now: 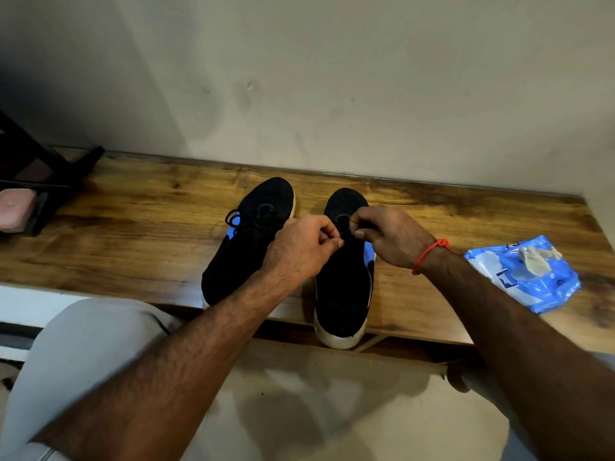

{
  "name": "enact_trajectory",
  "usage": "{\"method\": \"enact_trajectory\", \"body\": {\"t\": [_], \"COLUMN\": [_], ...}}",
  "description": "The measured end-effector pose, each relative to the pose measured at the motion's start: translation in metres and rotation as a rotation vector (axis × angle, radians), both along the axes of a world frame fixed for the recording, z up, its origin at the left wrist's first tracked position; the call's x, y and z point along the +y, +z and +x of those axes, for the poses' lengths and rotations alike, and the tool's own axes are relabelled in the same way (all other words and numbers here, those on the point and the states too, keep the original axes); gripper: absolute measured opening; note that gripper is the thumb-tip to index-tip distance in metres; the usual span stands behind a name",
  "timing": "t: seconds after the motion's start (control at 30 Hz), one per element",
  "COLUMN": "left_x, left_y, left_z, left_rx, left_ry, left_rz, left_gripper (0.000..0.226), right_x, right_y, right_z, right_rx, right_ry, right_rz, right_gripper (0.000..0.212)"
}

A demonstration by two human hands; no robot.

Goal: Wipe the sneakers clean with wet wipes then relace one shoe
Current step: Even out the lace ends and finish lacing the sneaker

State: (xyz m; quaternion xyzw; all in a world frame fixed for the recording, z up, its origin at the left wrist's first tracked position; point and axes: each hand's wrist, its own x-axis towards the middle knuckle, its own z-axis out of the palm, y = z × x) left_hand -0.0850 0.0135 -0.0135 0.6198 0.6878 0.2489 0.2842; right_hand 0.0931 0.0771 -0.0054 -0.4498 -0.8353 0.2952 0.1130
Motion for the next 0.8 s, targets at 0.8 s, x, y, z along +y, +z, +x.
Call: {"method": "enact_trajectory", "body": {"t": [0.8], "left_x": [-0.0023], "left_y": [0.0007], "left_z": [0.0015], "left_rx": [-0.039], "left_ry": [0.012], "left_rz": [-0.007], "left_gripper": [0.006], "right_x": [-0.0082], "right_y": [0.0026], "right_z": [-0.0064], "right_rx": [0.065], "right_ry": [-0.068], "right_rz": [-0.017], "right_gripper": [0.008]}}
